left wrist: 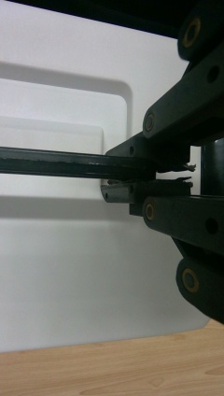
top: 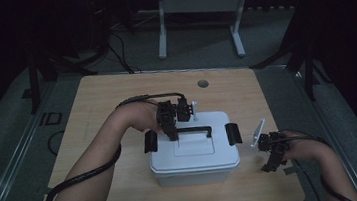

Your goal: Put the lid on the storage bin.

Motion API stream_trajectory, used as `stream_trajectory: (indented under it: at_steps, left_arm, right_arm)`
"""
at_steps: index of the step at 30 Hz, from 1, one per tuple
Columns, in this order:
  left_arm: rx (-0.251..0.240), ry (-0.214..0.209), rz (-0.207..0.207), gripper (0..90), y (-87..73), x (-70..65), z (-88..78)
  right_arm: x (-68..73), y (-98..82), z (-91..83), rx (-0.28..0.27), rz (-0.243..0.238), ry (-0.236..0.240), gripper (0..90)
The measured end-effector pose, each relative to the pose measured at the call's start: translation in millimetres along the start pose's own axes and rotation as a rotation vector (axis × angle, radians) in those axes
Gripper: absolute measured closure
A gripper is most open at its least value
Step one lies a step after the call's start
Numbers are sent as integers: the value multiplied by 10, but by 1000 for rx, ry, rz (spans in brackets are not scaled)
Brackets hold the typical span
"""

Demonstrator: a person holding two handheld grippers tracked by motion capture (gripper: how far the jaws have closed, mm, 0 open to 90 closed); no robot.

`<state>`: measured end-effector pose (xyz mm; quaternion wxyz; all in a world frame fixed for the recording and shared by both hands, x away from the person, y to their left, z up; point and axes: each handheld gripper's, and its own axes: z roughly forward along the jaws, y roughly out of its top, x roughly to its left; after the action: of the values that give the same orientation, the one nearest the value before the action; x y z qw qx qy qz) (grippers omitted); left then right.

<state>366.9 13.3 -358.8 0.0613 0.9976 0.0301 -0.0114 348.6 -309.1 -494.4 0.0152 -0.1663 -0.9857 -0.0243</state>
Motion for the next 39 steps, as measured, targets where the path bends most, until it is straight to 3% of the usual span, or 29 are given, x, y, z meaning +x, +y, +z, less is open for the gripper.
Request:
stream_trajectory:
  at_steps: [7, 15, 21, 29, 32, 34, 37, 39]
  left_arm:
    - [9, -14, 4, 838, -22, 23, 94]
    - [20, -11, -3, 837, -7, 11, 107]
    - [29, -12, -9, 836, 16, 8, 116]
    - [16, -13, -18, 831, 2, 6, 114]
    - [-1, -3, -23, 681, -32, 8, 91]
    - [-12, 65, -25, 495, -59, -13, 77]
    - [-51, 40, -88, 227, -134, 26, 50]
    - [-74, 47, -116, 136, -190, 43, 45]
  right_arm:
    - [2, 16, 16, -1, -1, 0, 148]
    - [14, 30, 20, -6, -2, 2, 149]
    - [23, 33, 11, -40, -2, -3, 149]
    - [29, 50, 10, -43, -5, -7, 148]
    - [33, 53, -2, -50, -7, -9, 148]
    - [32, 53, -11, -57, -8, -15, 148]
    - [22, 57, -33, -77, 6, -30, 148]
    - [16, 59, -44, -91, 15, -36, 147]
